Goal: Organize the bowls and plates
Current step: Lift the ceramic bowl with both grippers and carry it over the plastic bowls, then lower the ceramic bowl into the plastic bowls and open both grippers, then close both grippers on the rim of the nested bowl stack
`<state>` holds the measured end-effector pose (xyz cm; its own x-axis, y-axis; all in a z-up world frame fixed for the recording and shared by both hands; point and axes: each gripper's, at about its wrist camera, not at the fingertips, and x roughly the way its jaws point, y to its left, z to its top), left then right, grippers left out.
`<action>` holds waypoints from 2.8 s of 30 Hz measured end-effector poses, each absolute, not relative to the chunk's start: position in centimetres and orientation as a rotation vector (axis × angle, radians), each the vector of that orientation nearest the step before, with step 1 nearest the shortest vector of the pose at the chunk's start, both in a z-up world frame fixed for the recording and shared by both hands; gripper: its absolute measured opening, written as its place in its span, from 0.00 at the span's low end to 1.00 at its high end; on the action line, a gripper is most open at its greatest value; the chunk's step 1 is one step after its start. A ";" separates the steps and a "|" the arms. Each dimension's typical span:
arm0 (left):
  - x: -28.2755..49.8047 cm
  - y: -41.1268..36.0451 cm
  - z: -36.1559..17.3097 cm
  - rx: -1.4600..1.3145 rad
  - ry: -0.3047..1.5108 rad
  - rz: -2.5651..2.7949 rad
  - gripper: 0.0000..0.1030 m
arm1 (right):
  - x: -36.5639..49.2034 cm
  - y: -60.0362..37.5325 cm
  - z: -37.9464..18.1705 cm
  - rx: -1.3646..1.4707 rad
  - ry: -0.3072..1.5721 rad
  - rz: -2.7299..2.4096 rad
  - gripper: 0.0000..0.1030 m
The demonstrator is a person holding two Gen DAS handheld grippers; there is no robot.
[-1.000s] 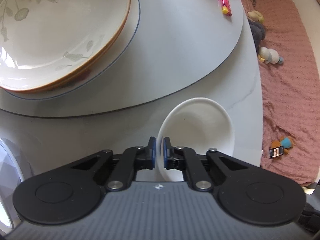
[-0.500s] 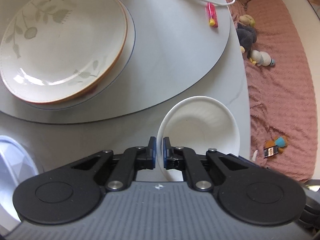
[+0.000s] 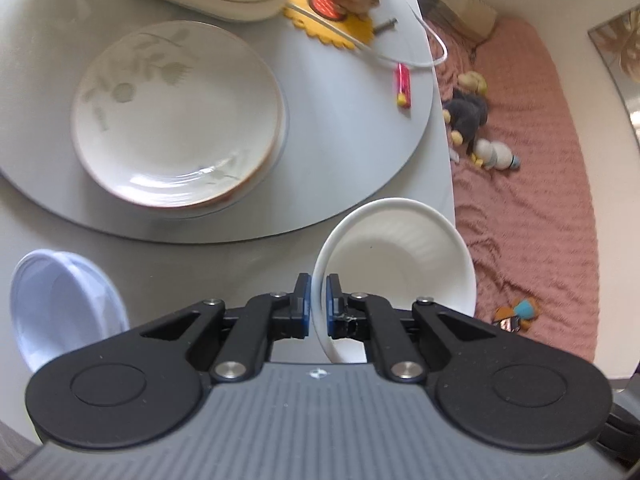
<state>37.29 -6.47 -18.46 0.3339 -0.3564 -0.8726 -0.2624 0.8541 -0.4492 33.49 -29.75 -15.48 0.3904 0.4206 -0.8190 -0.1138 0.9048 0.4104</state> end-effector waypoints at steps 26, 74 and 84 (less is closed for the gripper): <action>26.3 7.1 -15.1 -0.742 1.103 0.045 0.08 | 30.3 -17.5 -12.6 0.249 1.112 0.558 0.11; 23.9 16.5 -27.3 -0.741 1.240 -0.034 0.48 | 27.8 -10.0 -23.7 0.323 1.279 0.293 0.49; 25.4 15.1 -29.4 -0.692 1.252 -0.039 0.48 | 28.0 -10.1 -26.4 0.371 1.310 0.339 0.49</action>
